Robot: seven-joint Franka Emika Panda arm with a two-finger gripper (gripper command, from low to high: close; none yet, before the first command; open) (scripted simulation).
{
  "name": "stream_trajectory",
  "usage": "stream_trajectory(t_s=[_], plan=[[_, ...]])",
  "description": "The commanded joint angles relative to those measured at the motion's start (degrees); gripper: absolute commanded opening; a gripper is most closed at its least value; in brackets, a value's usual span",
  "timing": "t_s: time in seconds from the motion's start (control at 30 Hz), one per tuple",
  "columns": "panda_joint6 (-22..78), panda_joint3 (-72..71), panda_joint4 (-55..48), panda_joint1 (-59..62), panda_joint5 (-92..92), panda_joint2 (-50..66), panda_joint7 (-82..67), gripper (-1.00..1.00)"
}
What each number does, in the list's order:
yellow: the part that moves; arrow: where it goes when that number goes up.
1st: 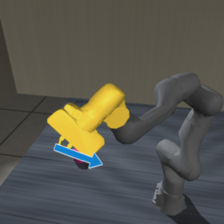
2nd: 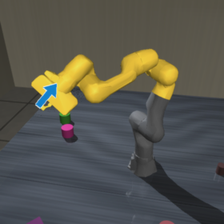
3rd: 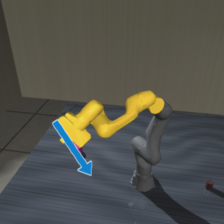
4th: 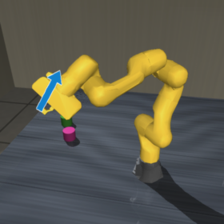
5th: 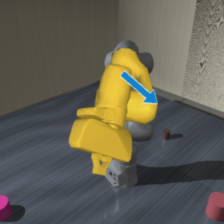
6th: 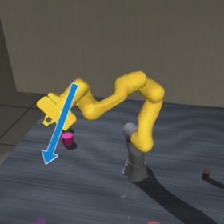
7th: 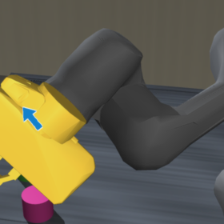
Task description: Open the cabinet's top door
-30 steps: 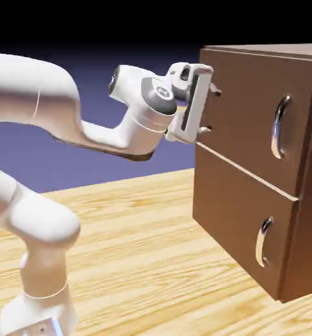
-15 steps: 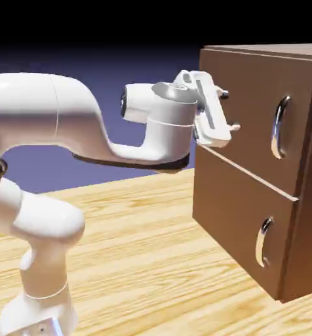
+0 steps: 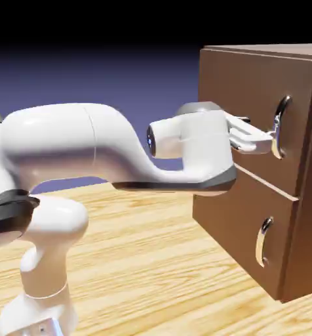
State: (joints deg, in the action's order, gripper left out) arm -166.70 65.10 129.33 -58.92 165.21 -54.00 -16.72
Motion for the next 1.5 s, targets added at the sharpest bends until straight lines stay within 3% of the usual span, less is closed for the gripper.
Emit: stream_trajectory(t_s=[0.0, 0.2, 0.23, 0.8, 1.17, 1.47], plan=[[0.00, 0.00, 0.00, 0.00, 0.00, 0.00, 0.00, 0.00], [0.93, 6.60, -7.94, -10.60, 0.79, 2.84, 0.36, 0.00], [0.93, 6.60, -7.94, -10.60, 0.79, 2.84, 0.36, -1.00], [6.83, -19.65, 7.98, 22.61, -0.68, 13.89, 19.70, -1.00], [13.63, -41.35, 24.88, 44.29, -25.20, 2.79, 5.78, -1.00], [17.94, -56.37, 35.01, 53.89, -47.62, -8.96, -5.59, -1.00]])
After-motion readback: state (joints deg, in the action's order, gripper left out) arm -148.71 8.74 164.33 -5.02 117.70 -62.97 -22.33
